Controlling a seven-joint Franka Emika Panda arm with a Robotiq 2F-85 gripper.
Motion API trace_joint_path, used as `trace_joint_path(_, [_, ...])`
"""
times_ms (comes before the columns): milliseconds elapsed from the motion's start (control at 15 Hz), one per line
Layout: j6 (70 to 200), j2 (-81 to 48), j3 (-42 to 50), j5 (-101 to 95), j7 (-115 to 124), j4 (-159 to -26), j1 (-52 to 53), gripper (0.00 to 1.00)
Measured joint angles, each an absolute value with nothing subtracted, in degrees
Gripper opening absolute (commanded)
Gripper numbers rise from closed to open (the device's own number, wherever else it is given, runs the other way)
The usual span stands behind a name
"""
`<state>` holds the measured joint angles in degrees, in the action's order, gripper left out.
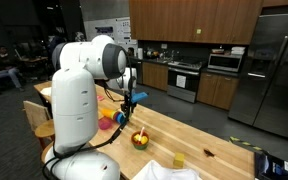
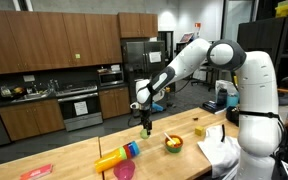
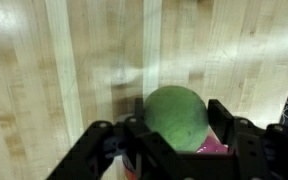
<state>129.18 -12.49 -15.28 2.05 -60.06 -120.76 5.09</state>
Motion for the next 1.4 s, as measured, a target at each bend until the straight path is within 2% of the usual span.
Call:
trace_joint_path(333, [131.5, -3.3, -13.1, 5.2, -59.0, -130.5, 4.9, 0.39])
trace_joint_path(800, [143.5, 13.7, -8.9, 8.1, -55.5, -152.3, 5.7, 0.39])
trace_joint_path(867, [144.3, 16.3, -8.0, 7.4, -55.2, -155.0, 5.7, 0.64])
trace_joint_path(1400, [144.4, 16.3, -6.3, 6.9, -55.0, -155.6, 7.7, 0.64])
